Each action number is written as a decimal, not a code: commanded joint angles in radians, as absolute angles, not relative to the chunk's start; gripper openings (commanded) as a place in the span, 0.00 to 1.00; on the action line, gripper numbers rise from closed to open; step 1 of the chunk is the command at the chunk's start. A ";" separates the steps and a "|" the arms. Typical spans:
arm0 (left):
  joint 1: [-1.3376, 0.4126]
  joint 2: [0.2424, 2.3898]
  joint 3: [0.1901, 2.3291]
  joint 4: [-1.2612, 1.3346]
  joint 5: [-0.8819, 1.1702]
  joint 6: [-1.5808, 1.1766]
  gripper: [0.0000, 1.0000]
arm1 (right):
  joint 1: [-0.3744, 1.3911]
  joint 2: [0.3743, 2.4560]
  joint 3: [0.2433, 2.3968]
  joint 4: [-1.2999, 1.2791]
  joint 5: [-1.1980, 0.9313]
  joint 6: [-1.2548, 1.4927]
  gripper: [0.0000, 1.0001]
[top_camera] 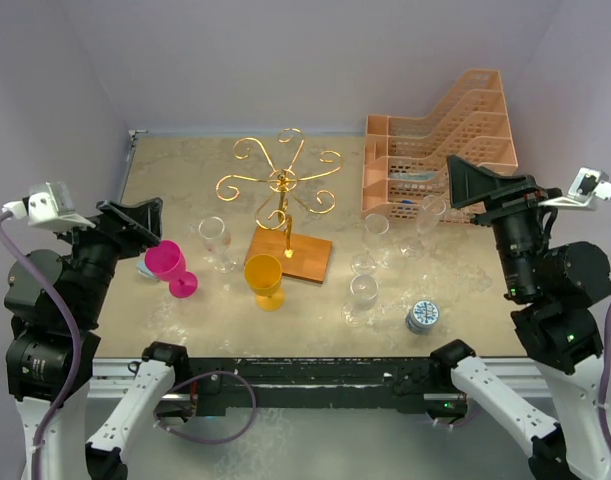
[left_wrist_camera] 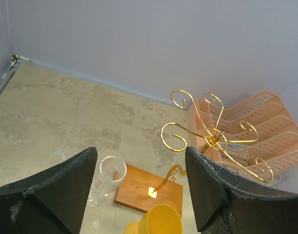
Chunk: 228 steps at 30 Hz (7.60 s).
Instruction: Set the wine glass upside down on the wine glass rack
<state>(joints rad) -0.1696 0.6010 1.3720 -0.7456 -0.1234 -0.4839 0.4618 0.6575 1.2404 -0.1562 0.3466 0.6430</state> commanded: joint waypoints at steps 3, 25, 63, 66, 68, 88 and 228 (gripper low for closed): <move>-0.135 0.571 1.340 -0.713 -0.013 -0.529 0.74 | 0.404 0.623 1.261 -0.152 0.158 0.635 0.98; -0.118 0.592 1.350 -0.566 0.165 -0.546 0.77 | 0.375 0.828 1.308 -0.411 0.098 0.475 0.74; -0.117 0.615 1.215 -0.351 0.146 -0.491 0.77 | 0.540 1.102 1.093 -0.402 0.056 0.460 0.41; -0.117 0.604 1.219 -0.364 0.104 -0.481 0.77 | 0.583 1.131 1.095 -0.415 0.129 0.491 0.42; -0.117 0.597 1.222 -0.376 0.088 -0.476 0.77 | 0.599 1.138 1.100 -0.431 0.222 0.523 0.42; -0.117 0.583 1.230 -0.445 0.040 -0.463 0.77 | 0.609 1.189 1.130 -0.427 0.278 0.507 0.18; -0.889 1.218 1.445 0.317 0.023 -0.554 0.00 | 0.609 0.742 1.299 -0.053 -0.040 0.382 0.70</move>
